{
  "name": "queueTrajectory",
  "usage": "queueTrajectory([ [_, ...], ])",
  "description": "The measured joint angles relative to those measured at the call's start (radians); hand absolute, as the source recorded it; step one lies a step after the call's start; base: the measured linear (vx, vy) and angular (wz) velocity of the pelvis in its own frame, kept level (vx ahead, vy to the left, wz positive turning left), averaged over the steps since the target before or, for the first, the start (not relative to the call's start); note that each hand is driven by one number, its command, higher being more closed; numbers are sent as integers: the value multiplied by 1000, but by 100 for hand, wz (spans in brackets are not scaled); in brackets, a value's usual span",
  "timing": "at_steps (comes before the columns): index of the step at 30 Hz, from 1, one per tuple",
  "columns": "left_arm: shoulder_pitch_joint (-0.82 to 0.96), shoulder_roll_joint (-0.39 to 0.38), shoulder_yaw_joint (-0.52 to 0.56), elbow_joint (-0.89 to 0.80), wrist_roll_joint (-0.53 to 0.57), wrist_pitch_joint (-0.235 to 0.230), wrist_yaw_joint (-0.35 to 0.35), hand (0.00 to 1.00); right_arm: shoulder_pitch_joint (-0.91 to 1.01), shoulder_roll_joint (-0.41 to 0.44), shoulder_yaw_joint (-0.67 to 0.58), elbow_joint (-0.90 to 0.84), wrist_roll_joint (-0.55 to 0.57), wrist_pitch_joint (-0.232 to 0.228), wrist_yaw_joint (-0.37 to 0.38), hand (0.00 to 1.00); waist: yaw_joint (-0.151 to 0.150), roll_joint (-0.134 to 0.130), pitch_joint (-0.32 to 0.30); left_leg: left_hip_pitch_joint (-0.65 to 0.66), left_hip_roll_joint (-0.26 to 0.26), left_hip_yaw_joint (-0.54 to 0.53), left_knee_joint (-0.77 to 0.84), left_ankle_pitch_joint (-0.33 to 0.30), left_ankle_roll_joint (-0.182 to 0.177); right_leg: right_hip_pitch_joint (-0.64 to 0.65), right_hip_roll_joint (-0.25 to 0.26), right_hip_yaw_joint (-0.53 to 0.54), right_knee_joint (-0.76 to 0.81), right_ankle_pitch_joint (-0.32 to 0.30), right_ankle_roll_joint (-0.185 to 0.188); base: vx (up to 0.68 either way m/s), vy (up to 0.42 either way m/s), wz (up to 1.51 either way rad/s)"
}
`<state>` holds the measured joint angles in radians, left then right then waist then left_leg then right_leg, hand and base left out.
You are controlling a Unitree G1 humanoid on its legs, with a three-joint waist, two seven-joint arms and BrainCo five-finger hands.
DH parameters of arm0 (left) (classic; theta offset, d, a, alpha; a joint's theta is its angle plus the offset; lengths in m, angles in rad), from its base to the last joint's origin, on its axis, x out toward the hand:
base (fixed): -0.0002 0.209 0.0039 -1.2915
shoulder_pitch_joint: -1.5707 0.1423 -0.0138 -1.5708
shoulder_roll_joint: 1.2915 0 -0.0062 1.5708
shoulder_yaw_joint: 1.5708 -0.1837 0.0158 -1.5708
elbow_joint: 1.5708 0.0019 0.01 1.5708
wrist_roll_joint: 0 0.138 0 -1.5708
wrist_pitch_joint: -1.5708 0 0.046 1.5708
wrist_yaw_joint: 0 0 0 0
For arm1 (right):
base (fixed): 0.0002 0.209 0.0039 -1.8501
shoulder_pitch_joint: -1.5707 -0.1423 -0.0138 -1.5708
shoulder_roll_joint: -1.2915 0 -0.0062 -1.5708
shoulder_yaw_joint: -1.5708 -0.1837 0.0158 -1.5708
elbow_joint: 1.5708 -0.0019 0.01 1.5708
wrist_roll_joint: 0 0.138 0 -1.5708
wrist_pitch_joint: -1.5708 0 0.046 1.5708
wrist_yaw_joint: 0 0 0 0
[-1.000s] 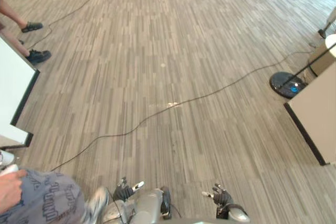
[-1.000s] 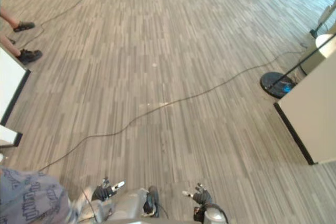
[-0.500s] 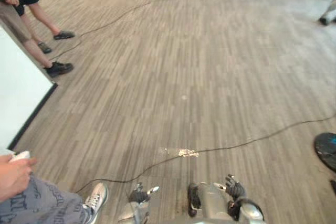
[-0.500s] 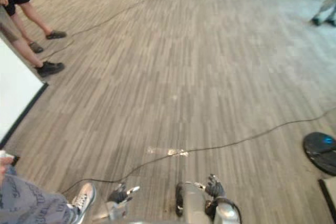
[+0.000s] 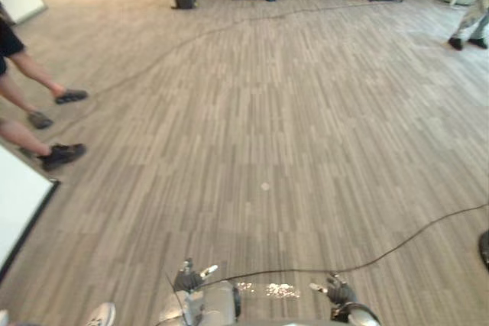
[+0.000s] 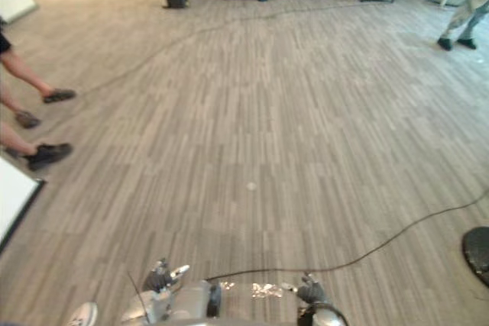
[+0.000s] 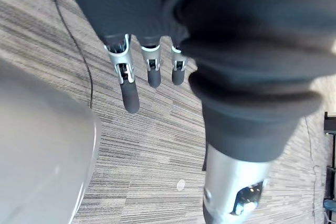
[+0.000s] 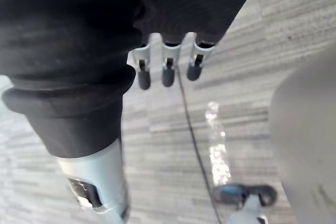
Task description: Organize washtable
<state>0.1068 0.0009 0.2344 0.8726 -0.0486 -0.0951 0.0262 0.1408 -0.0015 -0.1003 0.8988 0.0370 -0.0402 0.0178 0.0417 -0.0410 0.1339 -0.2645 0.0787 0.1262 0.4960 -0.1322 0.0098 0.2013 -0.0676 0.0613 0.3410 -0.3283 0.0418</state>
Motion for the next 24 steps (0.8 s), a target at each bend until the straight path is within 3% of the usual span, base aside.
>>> queueTrajectory([
  [2, -2, 16, 1, 26, 0, 2, 1, 0, -2, 17, 0, 1, -1, 0, 5, 0, 5, -19, -14, 28, -6, 47, -3, -21, 23, -50, -11, 35, 105, 39, 4, 365, 239, -40],
  [6, 9, 19, 1, 62, -1, 3, 4, 0, -5, 13, -2, 8, -12, -4, 7, 0, 7, -3, -24, 151, -2, 100, -117, -25, 29, -67, -37, 17, 174, 123, -7, 164, 125, -52],
  [9, 0, 19, 0, 93, -1, 4, 5, 0, -12, -7, -3, 18, -16, -15, 6, 0, -1, 14, -24, 216, 30, 106, -194, -32, 27, -120, -26, -75, 195, 33, -4, 7, 5, -48],
  [11, -5, 20, 0, 117, -1, 4, 3, 0, -3, -18, 0, 20, -18, -22, 5, 0, -6, 22, -24, 225, 43, 89, -211, -28, -8, -146, 4, -72, 67, 26, -5, -53, -71, 7],
  [12, -3, 22, 1, 116, -2, 4, 2, 0, 3, -17, -5, 20, -7, -21, 4, 0, -3, 13, -26, 225, 33, 85, -212, -25, -14, -148, -3, -68, 17, 47, -11, -30, -137, 32],
  [13, 3, 31, 4, 104, -4, 3, 2, 0, 8, -7, -4, 23, -8, -21, 4, 0, -3, -14, -25, 225, 2, 78, -212, -20, -25, -156, -27, -66, -37, 101, 8, 15, -156, 53],
  [14, 1, 26, 4, 110, -9, 3, 5, 0, 4, 0, -11, 24, -3, -18, 6, 0, -15, -19, -28, 230, -2, 46, -206, -15, -32, -144, -37, -93, -30, 89, 21, 84, -221, 70],
  [15, 11, 4, 5, 108, -17, 3, 4, 0, 3, -19, -7, 28, -14, -18, 6, 0, -21, 10, -47, 236, 0, 16, -226, 4, -48, -130, -28, -117, -49, 88, 17, 89, -171, 65],
  [17, 23, -13, 13, 106, -18, 0, 4, 0, 3, -33, -7, 31, -13, -20, 6, 0, -21, 30, -51, 247, 9, 7, -257, 21, -63, -115, -15, -134, -75, 94, 8, 84, -146, 27],
  [20, 31, -3, 12, 99, -17, 1, 2, 0, -5, -24, -9, 53, -8, -20, 3, 0, -22, 14, -53, 268, 14, -11, -323, 58, -86, -96, 9, -148, -129, 115, -6, 74, -103, 6],
  [24, 31, 11, 9, 102, -16, 3, 2, 0, -4, -4, -9, 69, -10, -19, 3, 0, -21, -12, -61, 322, 7, -22, -398, 89, -89, -46, 12, -164, -171, 125, -10, 130, -64, 12],
])
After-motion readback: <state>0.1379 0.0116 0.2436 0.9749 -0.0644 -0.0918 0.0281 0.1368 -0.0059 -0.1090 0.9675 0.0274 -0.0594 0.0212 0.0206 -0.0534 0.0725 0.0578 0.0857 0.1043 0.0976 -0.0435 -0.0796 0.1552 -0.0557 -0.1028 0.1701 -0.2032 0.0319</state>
